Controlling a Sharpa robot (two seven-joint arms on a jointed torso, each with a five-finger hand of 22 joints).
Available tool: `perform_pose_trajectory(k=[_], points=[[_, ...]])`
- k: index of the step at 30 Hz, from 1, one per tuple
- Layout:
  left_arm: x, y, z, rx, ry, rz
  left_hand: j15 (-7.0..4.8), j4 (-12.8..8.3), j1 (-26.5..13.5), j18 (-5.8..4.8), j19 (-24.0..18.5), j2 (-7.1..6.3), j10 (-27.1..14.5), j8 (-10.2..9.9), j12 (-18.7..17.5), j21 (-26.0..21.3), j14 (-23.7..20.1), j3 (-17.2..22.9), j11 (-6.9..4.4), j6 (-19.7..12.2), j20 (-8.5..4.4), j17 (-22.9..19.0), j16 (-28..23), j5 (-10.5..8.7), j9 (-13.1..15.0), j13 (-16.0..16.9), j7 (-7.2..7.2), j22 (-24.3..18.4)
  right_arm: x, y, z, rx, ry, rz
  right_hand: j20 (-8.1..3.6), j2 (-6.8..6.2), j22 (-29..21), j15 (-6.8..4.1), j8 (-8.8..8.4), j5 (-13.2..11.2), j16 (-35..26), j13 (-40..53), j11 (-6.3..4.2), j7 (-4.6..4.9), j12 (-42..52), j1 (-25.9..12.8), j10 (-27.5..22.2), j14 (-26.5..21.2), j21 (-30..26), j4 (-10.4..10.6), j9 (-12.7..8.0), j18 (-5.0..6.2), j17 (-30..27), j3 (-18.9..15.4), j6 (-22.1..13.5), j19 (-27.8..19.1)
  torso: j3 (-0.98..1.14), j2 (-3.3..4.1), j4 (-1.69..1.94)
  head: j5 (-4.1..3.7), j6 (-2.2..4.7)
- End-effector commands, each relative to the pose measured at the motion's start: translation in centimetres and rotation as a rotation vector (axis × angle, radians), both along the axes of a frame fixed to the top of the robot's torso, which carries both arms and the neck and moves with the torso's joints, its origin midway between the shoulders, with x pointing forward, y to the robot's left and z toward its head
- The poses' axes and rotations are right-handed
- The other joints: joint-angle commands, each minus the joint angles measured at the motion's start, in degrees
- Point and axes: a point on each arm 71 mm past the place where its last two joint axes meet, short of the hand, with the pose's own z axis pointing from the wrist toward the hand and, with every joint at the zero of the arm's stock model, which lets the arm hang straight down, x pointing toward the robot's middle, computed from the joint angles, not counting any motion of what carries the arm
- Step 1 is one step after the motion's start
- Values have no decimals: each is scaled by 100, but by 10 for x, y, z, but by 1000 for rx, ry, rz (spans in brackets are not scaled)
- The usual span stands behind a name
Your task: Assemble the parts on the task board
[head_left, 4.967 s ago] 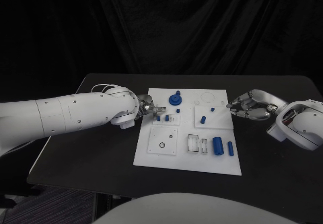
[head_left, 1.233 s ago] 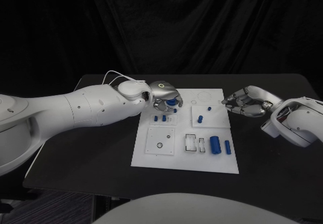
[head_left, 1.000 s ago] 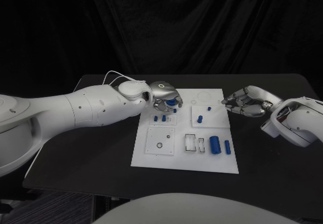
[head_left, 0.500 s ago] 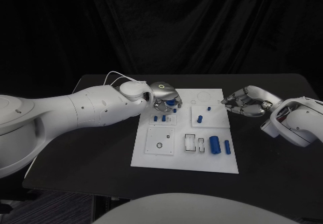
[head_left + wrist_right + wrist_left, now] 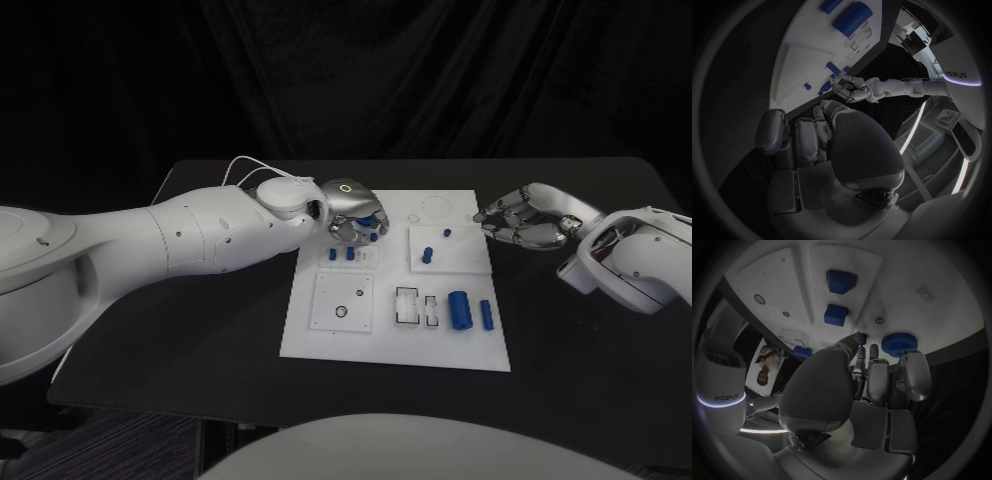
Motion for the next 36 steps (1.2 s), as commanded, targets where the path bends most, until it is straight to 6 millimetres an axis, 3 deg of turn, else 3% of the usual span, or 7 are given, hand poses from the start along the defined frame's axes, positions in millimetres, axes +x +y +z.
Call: perform_pose_trajectory(k=[1, 20, 27, 36], points=[[-1, -2, -3, 5, 10, -13, 3, -24, 25, 83, -26, 27, 69, 18, 55, -41, -18, 56, -29, 94, -15, -5, 3, 40, 1, 42, 15, 807, 0, 0, -1, 2, 2, -3, -11, -36, 218, 6, -1, 35, -1, -3, 14, 20, 15, -12, 21, 41, -23, 9, -6, 83, -1, 33, -6, 25, -1, -4, 4, 10, 1], [-3, 1, -9, -14, -9, -4, -69, -95, 96, 80, -18, 151, 237, 59, 123, -41, -29, 212, -137, 350, -71, -17, 12, 166, -24, 127, 182, 841, 0, 0, -2, -1, 10, -2, -11, -31, 211, 7, 2, 43, -7, -16, 14, 20, 8, -17, 12, 39, -38, 2, -6, 86, -9, 45, 1, 20, -5, -2, 7, 11, 1], [-3, 1, -9, -30, -29, -2, -85, -139, 137, 84, -28, 230, 439, 79, 153, -77, -51, 282, -164, 506, -88, -76, -16, 174, -36, 128, 214, 848, -1, 0, -2, -2, 12, -1, -11, -31, 211, 7, 2, 43, -7, -16, 14, 20, 8, -17, 12, 39, -38, 2, -6, 86, -9, 45, 1, 20, -2, 1, 5, 14, 1], [-7, 8, -5, -60, -61, 1, -89, -167, 151, 80, -19, 233, 530, 76, 172, -65, -50, 288, -169, 541, -93, -86, -21, 181, -43, 132, 209, 858, -1, -2, -2, -2, 14, -4, -11, -31, 211, 7, 2, 43, -7, -16, 14, 20, 8, -17, 12, 39, -38, 2, -6, 86, -9, 45, 1, 20, -2, -5, 10, 34, 1]])
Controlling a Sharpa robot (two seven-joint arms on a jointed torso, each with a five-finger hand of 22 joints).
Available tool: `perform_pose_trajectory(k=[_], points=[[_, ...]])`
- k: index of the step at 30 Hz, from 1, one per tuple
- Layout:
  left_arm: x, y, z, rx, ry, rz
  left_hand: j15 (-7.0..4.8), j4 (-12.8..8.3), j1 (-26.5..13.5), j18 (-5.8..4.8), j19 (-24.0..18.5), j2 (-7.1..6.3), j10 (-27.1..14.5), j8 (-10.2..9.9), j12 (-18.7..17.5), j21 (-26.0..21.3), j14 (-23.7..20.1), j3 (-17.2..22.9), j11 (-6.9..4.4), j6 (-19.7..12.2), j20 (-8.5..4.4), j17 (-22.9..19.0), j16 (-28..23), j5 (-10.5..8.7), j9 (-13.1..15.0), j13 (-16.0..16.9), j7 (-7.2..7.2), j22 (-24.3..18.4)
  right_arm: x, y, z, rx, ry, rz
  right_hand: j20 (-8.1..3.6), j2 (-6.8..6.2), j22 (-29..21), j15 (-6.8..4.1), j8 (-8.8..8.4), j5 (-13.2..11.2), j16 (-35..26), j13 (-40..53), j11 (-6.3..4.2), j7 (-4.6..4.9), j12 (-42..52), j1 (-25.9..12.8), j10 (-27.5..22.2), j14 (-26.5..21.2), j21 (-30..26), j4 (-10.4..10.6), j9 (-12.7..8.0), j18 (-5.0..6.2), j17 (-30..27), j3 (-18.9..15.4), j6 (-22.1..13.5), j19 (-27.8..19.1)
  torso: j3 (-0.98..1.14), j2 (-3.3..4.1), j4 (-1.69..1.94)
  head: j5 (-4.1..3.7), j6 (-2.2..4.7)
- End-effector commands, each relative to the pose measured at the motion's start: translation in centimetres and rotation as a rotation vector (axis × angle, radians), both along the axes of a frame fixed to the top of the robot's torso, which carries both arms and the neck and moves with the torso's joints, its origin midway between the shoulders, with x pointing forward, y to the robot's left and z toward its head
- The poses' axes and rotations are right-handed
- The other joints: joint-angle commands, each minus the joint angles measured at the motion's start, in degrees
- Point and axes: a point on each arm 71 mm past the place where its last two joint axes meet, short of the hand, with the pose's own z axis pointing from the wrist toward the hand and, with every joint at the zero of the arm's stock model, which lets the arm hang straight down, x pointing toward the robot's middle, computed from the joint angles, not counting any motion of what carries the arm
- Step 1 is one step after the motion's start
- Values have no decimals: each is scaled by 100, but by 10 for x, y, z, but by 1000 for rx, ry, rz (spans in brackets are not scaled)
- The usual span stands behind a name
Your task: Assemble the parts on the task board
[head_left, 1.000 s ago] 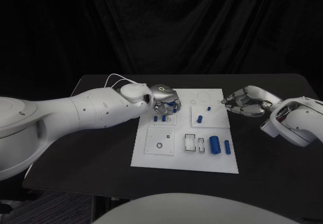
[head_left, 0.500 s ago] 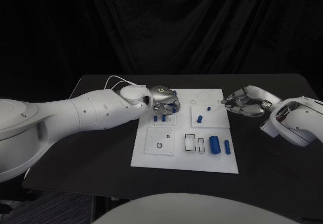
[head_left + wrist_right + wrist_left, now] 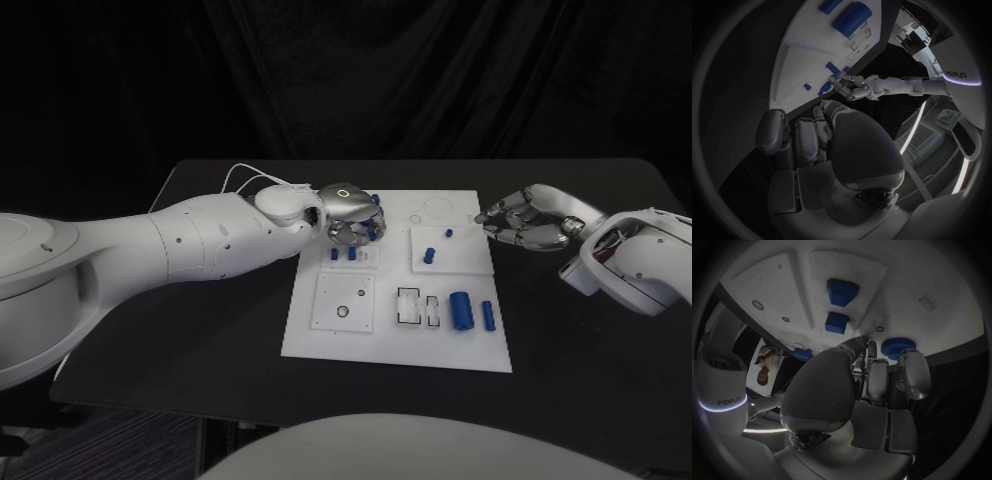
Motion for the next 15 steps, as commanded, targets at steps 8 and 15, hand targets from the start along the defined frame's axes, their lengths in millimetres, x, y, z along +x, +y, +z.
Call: perform_pose_trajectory(k=[8, 15], points=[[-10, 14, 9, -62, -66, 8, -53, -40, -8, 70, 27, 26, 142, 39, 36, 34, 10, 2, -5, 151, -38, -4, -21, 47, 7, 4, 15, 879, -1, -4, -2, -5, 13, -12, -11, -30, 207, 7, 6, 21, -13, -17, 15, 19, 2, -24, 4, 36, -44, -2, -6, 86, -13, 55, 8, 19, 2, -4, 2, -23, 1], [-13, 28, 21, -71, -85, 36, -53, -31, -51, 69, 36, -5, 150, 43, -20, 36, -3, -16, -3, 194, -42, -71, -57, 42, 6, -36, 17, 884, -1, -4, -3, -11, 23, -14, -11, -32, 203, 7, 6, 20, -20, -28, 15, 20, -3, -28, -3, 32, -53, -3, -6, 88, -25, 56, 8, 15, -2, -9, 22, -16, 1]])
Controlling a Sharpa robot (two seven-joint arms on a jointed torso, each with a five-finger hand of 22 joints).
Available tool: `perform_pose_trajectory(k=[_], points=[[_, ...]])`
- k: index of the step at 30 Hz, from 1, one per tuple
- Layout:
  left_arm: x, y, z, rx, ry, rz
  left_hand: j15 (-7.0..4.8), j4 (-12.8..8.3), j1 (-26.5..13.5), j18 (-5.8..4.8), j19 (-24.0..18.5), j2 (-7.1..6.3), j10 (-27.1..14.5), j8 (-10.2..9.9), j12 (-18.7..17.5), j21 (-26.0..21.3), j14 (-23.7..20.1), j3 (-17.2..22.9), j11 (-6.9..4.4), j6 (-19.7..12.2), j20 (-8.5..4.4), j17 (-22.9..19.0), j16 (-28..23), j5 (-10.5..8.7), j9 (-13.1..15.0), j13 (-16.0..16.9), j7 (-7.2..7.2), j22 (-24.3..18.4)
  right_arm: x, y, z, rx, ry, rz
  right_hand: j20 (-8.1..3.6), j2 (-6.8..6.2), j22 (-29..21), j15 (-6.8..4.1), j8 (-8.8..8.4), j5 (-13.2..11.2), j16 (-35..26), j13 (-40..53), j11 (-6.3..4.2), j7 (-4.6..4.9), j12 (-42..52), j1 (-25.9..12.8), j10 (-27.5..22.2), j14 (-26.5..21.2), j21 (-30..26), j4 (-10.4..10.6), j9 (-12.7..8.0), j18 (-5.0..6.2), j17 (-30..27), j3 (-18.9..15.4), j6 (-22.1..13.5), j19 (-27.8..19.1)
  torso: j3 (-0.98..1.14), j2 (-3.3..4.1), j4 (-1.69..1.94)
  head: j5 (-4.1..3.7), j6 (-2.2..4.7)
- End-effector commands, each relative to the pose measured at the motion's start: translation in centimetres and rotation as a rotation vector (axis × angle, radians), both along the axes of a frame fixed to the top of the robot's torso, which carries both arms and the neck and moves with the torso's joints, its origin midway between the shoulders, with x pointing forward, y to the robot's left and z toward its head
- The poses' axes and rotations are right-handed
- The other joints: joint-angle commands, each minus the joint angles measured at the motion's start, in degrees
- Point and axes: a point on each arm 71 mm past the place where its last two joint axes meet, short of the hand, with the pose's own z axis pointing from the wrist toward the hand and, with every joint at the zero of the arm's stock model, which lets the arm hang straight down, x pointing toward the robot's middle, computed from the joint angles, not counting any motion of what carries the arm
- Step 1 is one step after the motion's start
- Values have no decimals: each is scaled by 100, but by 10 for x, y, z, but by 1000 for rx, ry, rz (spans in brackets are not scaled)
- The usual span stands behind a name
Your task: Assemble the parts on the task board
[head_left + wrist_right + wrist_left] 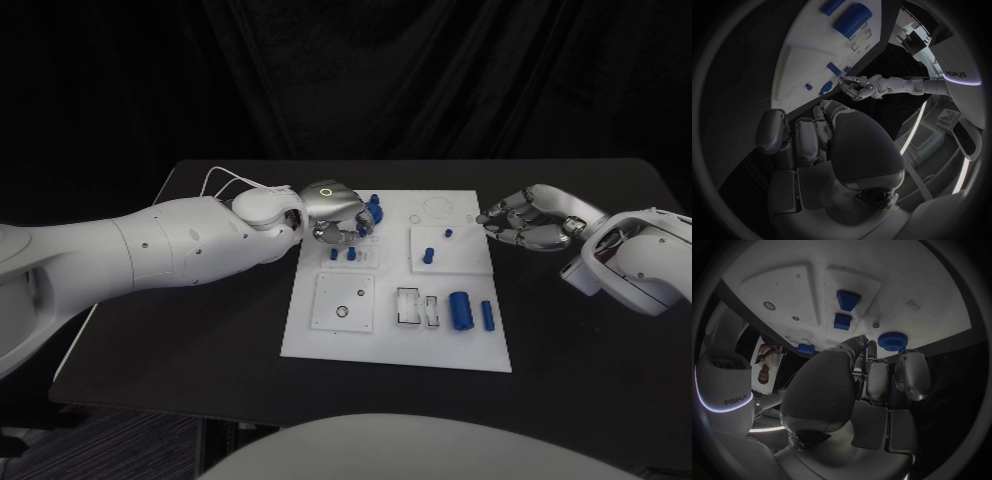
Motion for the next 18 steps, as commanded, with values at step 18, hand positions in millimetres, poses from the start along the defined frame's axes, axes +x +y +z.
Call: perform_pose_trajectory(k=[18], points=[[-8, 28, 18, -10, -23, 80, -36, -20, -106, 60, 39, -44, 92, -8, -158, 34, -41, -17, 2, 64, -25, -119, -106, -8, -14, -109, -11, 898, 0, 0, -6, -12, 30, -7, -11, -34, 201, 8, 5, 20, -29, -6, 16, 21, -5, -34, -6, 29, -35, -3, -7, 90, -18, 24, 8, 12, -2, 4, -13, 10, 1]])
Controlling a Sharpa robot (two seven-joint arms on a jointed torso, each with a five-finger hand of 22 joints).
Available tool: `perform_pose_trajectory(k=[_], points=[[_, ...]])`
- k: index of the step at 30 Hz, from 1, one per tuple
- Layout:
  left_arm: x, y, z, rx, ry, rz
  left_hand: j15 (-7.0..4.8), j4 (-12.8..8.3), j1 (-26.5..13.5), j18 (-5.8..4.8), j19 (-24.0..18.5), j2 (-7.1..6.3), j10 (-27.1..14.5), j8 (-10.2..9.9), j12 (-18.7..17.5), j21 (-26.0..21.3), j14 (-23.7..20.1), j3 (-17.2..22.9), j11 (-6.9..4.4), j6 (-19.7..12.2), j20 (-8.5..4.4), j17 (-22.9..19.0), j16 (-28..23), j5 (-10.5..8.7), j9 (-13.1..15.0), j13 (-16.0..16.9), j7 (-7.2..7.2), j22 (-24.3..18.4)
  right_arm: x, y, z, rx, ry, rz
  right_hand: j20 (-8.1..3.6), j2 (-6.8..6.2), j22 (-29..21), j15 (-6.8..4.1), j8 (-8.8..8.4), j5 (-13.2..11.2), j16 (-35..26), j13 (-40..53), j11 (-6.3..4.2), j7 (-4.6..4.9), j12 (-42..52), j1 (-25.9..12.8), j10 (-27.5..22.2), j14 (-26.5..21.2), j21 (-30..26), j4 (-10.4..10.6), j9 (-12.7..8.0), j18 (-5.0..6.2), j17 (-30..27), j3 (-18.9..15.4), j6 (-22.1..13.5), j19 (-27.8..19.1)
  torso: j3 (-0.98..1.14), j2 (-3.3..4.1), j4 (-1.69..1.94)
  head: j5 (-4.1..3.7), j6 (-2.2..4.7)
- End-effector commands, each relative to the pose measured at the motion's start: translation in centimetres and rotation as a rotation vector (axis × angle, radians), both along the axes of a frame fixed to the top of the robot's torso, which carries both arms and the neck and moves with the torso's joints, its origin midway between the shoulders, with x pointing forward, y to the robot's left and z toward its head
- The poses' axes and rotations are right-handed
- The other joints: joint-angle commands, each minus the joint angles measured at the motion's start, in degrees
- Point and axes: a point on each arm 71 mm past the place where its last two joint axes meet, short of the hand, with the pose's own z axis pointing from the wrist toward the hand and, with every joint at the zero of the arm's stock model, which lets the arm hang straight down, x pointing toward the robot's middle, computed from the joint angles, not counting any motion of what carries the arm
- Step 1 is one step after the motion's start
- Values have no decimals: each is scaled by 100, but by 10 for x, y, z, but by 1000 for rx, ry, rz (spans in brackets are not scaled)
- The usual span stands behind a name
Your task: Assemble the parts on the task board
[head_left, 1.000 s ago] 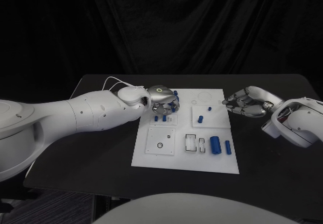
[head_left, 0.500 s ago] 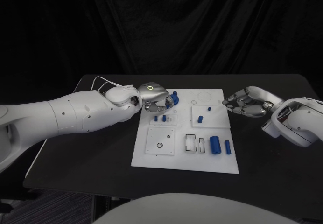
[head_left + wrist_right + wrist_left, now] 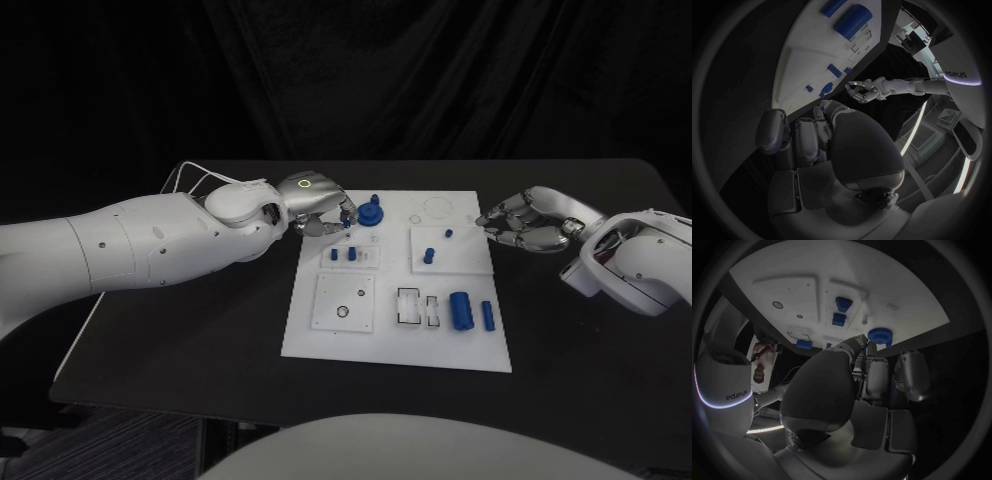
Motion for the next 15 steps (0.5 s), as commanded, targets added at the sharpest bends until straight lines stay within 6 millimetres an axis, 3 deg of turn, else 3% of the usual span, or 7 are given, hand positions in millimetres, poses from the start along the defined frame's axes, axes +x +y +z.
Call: perform_pose_trajectory(k=[1, 15], points=[[1, -1, 1, 7, 1, 13, -15, -20, -68, 60, 18, -5, 30, -7, -31, 11, -20, -17, 3, 43, -5, -8, -37, -8, -6, -9, 11, 898, 0, 0, -3, -7, 17, -8, -11, -34, 201, 8, 5, 20, -29, -8, 16, 21, -5, -33, -6, 29, -35, -3, -7, 90, -5, 24, 7, 12, -5, 10, -11, 6, 1], [8, -5, -6, 36, 28, 28, -4, -22, -85, 70, -6, -23, 32, -65, -135, -55, -41, 2, 25, -4, -3, -80, -89, -34, -35, -87, 20, 885, -1, 1, -4, -5, 18, -6, -10, -32, 198, 9, 6, 21, -33, -12, 16, 21, -8, -41, -10, 26, -45, -6, -8, 92, -9, 33, 9, 8, -11, 14, -13, 3, 1]])
